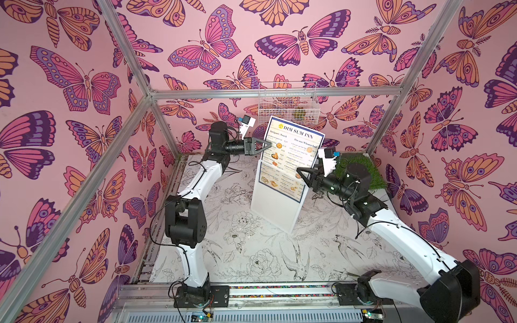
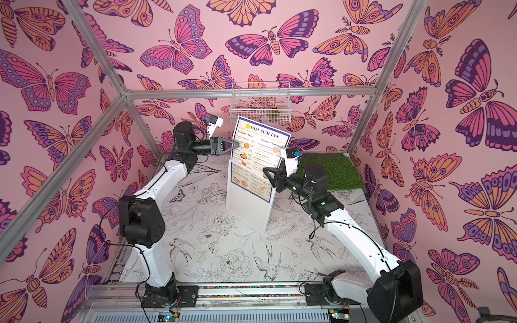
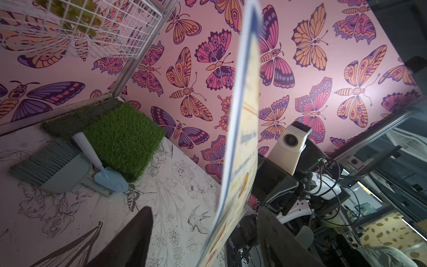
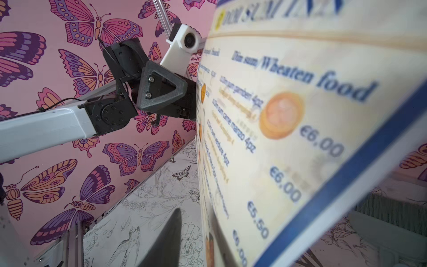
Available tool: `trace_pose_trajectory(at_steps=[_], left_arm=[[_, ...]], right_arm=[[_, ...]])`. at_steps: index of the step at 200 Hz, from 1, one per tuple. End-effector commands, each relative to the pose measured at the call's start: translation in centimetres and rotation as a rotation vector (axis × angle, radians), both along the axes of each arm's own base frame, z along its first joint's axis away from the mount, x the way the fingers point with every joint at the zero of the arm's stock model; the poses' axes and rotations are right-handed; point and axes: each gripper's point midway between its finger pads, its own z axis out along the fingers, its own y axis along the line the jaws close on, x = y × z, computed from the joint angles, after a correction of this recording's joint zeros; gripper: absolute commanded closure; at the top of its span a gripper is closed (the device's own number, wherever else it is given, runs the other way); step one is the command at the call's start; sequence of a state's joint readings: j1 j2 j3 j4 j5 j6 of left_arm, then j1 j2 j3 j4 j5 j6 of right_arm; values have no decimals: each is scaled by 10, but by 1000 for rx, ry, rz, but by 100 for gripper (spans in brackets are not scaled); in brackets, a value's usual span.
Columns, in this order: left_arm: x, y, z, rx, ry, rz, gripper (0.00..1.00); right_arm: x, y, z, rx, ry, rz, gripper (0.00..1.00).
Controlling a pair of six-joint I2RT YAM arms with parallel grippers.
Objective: Insert the menus into the narrow rack
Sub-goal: Insert the menu into the narrow rack.
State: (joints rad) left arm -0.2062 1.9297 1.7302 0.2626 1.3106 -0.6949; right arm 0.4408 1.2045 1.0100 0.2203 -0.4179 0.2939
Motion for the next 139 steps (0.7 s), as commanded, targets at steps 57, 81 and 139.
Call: trace_pose_trajectory(at_steps=[57,81,139], left_arm=[[-9,1,12,-7,-32,-16,58],[-9,1,13,-8,-34,-13,57],[-11,2,17,-11,-41,-8,56]], right_arm=[[3,-1,42,16,-91,-11,82],[1,3,29,6,-61,17,95],[-4,3,8,-14,-30,35,100]])
